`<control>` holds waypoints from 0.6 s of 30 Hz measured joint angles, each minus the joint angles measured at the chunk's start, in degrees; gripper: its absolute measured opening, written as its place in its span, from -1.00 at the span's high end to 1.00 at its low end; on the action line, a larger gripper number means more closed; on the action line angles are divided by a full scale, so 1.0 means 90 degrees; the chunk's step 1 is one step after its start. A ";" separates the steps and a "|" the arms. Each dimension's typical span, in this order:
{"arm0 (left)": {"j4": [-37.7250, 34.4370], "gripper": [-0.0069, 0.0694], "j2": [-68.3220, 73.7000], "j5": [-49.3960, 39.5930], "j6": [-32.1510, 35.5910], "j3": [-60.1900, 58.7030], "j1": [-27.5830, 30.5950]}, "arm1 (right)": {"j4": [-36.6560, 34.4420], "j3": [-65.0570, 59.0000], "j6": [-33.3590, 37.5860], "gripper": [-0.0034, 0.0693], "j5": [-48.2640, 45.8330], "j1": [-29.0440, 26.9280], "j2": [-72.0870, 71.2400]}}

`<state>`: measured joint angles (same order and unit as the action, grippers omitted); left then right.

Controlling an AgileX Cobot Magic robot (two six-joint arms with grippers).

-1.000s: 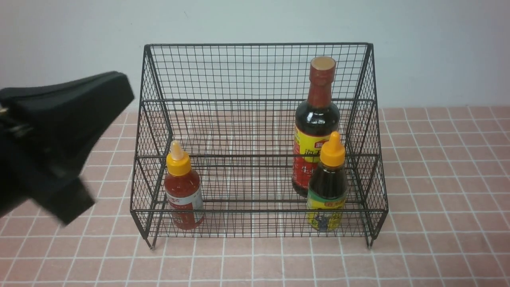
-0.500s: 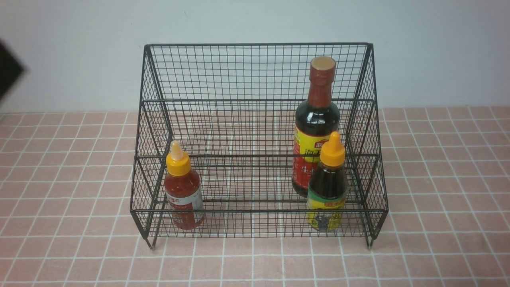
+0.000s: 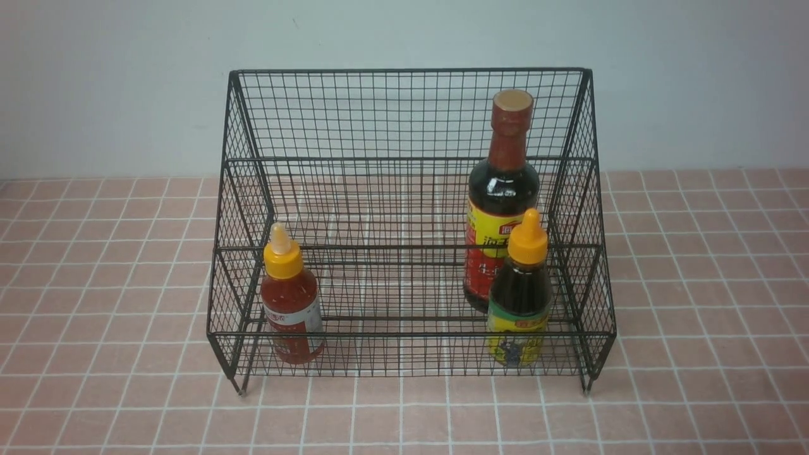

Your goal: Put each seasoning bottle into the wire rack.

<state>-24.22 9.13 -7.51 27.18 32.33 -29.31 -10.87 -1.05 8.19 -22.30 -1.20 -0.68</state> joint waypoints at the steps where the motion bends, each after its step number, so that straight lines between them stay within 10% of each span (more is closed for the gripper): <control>1: 0.0575 0.84 -0.0132 -0.0019 -0.0585 -0.0156 0.0067 | 0.0000 0.0000 0.0000 0.95 0.0000 0.0000 0.0000; 18: 0.2138 0.84 -0.1108 -0.0063 -0.2209 -0.3529 0.2378 | 0.0000 0.0000 0.0000 0.95 0.0000 0.0000 0.0000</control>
<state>-4.98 -0.84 -8.07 7.29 0.57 -7.91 -10.87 -1.05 8.19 -22.30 -1.20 -0.68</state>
